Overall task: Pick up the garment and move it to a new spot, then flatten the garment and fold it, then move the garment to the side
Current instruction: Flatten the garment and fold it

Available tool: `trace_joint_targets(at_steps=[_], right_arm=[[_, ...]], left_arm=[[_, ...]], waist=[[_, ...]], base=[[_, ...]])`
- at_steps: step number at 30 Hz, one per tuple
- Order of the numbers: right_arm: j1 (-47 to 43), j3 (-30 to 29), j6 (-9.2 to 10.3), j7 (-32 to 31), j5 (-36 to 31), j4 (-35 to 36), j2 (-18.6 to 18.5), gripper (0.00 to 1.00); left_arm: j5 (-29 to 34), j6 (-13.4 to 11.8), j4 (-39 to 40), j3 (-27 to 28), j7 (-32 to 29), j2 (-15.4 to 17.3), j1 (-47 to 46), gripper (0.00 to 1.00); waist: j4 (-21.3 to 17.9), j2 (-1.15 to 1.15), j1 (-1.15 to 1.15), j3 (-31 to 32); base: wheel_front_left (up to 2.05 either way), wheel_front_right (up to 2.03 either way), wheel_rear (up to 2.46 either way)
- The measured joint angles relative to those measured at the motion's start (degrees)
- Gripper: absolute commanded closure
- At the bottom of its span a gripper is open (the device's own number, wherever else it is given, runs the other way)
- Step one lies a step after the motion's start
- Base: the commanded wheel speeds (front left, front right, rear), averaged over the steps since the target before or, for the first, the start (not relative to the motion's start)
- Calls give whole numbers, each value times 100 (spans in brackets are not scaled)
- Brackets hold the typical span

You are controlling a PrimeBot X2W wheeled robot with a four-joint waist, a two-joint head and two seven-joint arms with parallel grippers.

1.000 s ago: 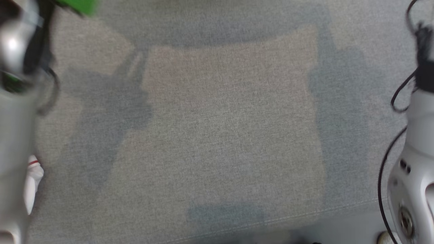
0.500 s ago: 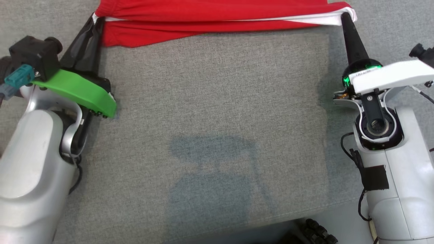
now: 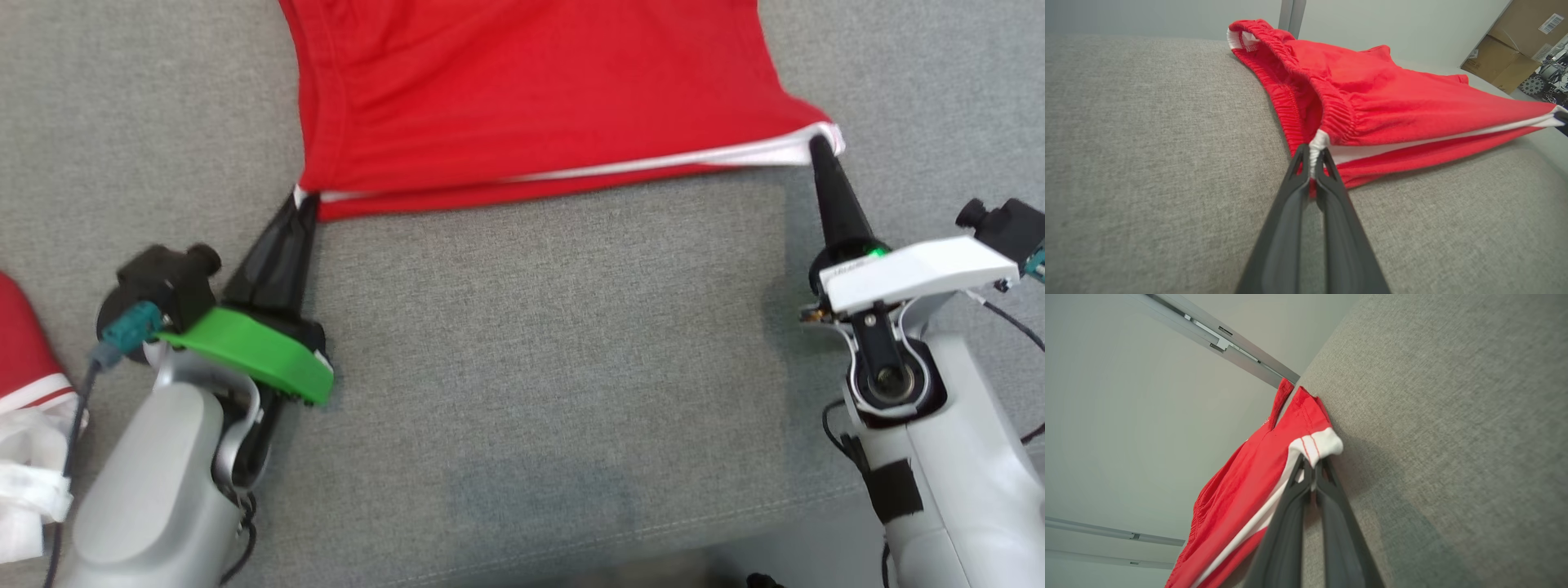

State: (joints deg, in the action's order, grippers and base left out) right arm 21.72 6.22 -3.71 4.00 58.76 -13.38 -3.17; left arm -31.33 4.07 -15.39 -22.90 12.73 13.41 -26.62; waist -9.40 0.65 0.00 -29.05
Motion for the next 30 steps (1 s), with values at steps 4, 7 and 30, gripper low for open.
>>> trace_joint_targets(at_steps=[4,7,30], right_arm=[[-297,185,-80,1,-331,-97,-227,100],[-548,338,-127,56,-570,-138,-349,100],[-2851,420,-232,502,-679,-75,-319,100]], left_arm=[[-26,48,-124,-113,2,-20,352,100],[-77,49,-203,-71,54,-66,598,100],[-243,149,60,57,144,-234,2794,100]], waist=[[38,0,0,294],[71,0,0,522],[86,0,-1,1994]], base=[[0,0,0],[0,0,0],[0,0,0]])
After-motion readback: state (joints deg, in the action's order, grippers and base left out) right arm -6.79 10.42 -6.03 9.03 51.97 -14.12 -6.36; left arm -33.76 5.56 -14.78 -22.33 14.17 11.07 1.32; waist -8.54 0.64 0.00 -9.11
